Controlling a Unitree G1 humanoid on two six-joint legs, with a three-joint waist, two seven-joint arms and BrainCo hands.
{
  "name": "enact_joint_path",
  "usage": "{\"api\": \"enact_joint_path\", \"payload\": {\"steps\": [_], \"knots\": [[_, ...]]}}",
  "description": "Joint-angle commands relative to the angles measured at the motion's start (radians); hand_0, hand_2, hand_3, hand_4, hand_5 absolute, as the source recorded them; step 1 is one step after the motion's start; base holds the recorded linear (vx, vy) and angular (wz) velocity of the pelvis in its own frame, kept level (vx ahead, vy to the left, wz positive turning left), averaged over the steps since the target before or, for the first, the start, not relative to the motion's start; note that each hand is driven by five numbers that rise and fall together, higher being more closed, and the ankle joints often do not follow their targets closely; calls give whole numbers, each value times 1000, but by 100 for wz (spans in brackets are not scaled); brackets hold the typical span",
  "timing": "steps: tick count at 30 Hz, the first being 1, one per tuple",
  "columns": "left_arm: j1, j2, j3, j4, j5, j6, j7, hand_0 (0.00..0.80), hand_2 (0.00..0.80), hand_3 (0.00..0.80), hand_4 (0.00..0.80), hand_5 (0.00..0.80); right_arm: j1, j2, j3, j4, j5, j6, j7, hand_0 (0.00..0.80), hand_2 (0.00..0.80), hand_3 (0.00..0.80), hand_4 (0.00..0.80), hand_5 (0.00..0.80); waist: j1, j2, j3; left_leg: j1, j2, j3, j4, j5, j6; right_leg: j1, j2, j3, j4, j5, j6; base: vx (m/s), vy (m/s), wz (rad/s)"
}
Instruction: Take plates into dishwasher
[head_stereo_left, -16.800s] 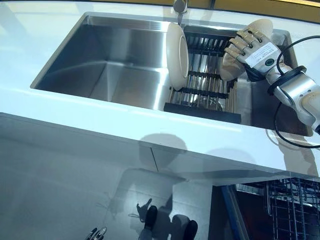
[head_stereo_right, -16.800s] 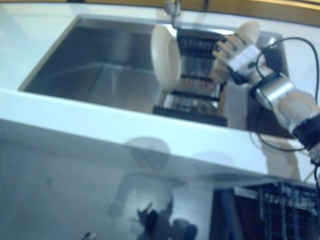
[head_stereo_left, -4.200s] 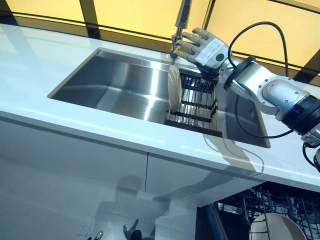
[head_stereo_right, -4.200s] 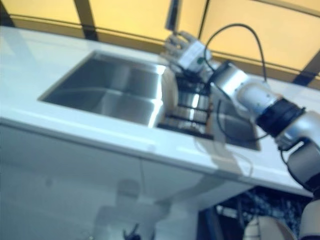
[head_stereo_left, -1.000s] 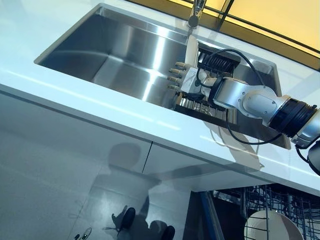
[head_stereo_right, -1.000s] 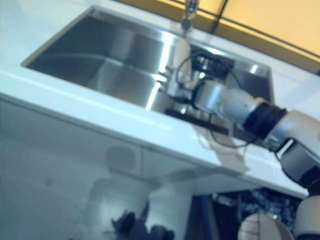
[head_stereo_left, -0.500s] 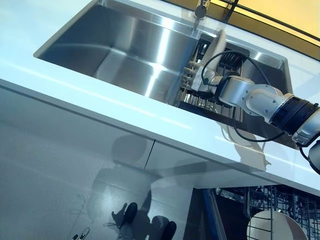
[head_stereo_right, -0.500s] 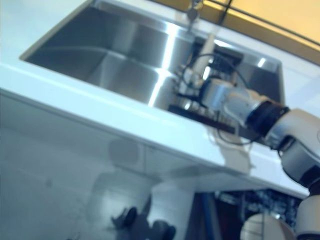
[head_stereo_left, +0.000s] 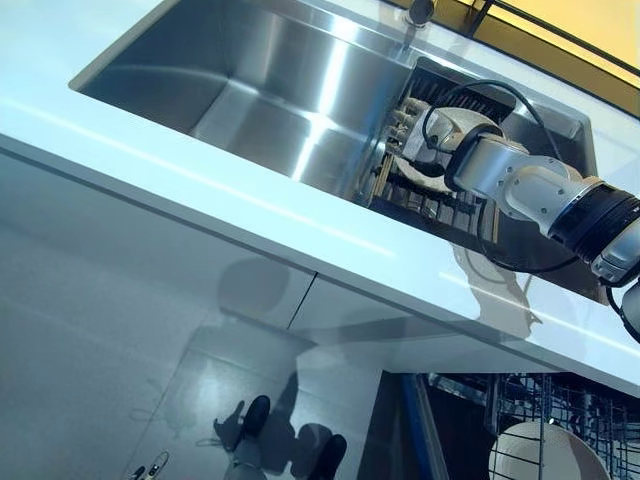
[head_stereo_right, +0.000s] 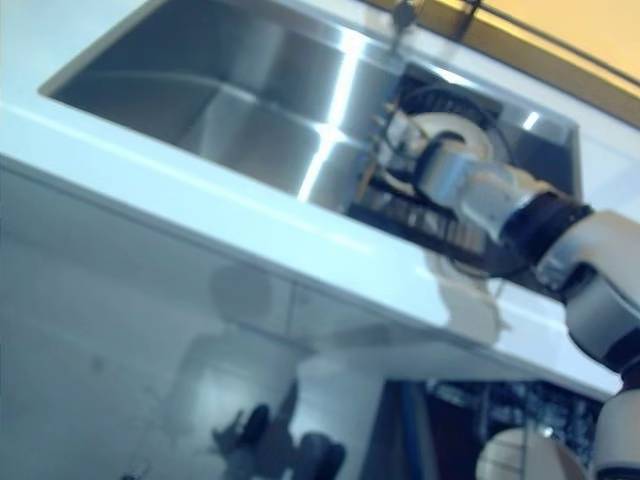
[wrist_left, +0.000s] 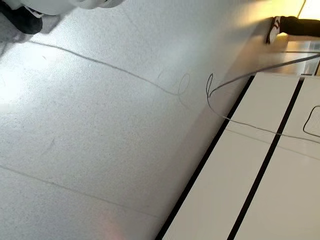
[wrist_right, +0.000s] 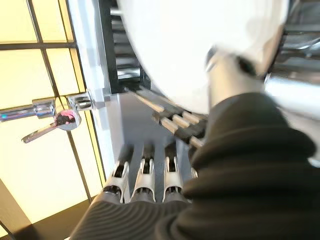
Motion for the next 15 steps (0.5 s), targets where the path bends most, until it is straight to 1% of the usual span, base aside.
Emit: {"api": "enact_joint_path", "payload": {"steps": [1,3,5,12,14,15], "knots": [[58,51,52,-57,-30,-6,5,0,0,0,0,0,-161,-81,48,59,63,67,33,800,800,800,800,800,38,-57,36,10,-18,53,-35,12,22,10,-92,-6,-2,75,125,-45,26,7],[58,48,47,-55,-29,-11,-5,0,0,0,0,0,-151,-72,48,73,85,75,36,800,800,800,800,800,39,-52,35,13,-22,50,-35,11,22,13,-96,-7,-2,75,125,-50,28,4],[53,51,41,-53,-26,-9,-8,0,0,0,0,0,-145,-66,48,86,109,83,42,800,800,800,800,800,40,-54,30,16,-22,52,-35,9,22,14,-97,-9,-2,76,127,-44,1,2],[43,47,29,-42,-18,-14,-10,0,0,0,0,0,-131,-75,48,103,145,83,43,800,800,800,800,800,29,-56,10,30,-19,62,-35,1,23,21,-98,-3,-2,75,127,-10,1,0],[39,43,25,-34,-23,-16,-7,0,0,0,0,0,-131,-72,48,111,157,101,96,800,800,800,800,800,22,-54,2,34,-18,70,-35,0,22,21,-98,4,-2,77,128,-47,23,-4],[39,36,22,-30,-25,-21,-13,0,0,0,0,0,-119,-79,48,120,206,109,88,800,800,800,800,800,19,-48,-2,38,-17,72,-35,-3,20,23,-100,4,-2,75,128,-38,19,-4]]}}
